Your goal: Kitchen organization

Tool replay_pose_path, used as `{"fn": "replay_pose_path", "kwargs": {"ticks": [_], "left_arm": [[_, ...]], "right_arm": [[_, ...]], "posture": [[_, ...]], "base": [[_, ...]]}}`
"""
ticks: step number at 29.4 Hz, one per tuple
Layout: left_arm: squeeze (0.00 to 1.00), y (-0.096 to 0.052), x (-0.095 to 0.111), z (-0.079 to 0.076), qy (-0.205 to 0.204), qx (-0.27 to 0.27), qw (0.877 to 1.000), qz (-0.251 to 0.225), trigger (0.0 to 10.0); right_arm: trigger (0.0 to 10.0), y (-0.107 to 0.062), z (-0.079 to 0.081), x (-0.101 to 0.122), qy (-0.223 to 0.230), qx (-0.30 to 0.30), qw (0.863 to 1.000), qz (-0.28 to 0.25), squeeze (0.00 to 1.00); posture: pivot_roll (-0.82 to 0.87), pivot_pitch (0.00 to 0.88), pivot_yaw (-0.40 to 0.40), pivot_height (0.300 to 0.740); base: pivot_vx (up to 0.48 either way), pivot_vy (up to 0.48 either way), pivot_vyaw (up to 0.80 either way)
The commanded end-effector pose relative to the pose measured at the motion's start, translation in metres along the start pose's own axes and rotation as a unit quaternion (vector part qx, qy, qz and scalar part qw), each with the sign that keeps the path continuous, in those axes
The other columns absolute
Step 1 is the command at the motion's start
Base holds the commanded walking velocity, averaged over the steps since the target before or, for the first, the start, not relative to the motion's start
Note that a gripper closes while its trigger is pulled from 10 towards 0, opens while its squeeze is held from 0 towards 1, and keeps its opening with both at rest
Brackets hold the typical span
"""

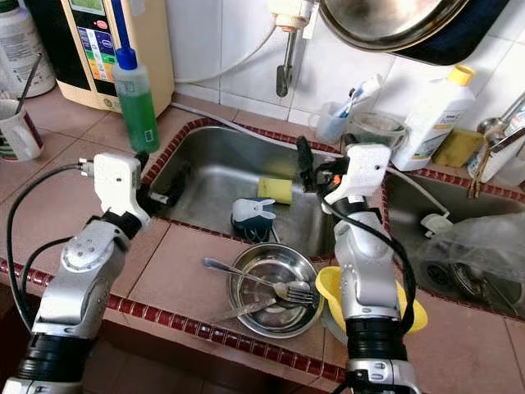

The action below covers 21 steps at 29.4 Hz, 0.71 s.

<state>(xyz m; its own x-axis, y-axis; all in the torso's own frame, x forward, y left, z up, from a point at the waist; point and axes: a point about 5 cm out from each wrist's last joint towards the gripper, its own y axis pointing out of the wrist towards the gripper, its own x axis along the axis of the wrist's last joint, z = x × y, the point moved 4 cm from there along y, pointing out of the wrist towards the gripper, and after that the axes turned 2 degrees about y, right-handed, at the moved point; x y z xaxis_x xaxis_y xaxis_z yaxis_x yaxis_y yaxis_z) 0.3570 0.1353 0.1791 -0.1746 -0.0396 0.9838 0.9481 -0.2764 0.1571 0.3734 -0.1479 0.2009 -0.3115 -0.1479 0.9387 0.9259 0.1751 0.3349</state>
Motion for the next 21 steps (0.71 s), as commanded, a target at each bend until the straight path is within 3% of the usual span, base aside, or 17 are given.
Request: {"fn": "replay_pose_path", "kwargs": {"ticks": [1, 14, 21], "left_arm": [[0.0, 0.002, 0.005, -0.001, -0.005, -0.001, 1.0, -0.009, 10.0], [0.0, 0.002, 0.015, 0.007, 0.0, -0.004, 1.0, -0.029, 10.0], [0.0, 0.004, 0.019, 0.005, 0.011, -0.013, 0.999, -0.035, 10.0]], "right_arm": [[10.0, 0.0, -0.002, 0.008, -0.015, 0.0, 1.0, -0.014, 0.0], [10.0, 0.0, -0.007, 0.011, -0.04, -0.013, 0.999, -0.018, 0.0], [10.0, 0.001, -0.01, 0.013, -0.05, -0.015, 0.998, -0.02, 0.0]], "posture": [[0.14, 0.0, -0.088, 0.74], [0.15, 0.0, -0.093, 0.74], [0.15, 0.0, -0.091, 0.74]], "base": [[0.0, 0.0, 0.0], [0.0, 0.0, 0.0], [-0.254, 0.0, 0.0]]}}
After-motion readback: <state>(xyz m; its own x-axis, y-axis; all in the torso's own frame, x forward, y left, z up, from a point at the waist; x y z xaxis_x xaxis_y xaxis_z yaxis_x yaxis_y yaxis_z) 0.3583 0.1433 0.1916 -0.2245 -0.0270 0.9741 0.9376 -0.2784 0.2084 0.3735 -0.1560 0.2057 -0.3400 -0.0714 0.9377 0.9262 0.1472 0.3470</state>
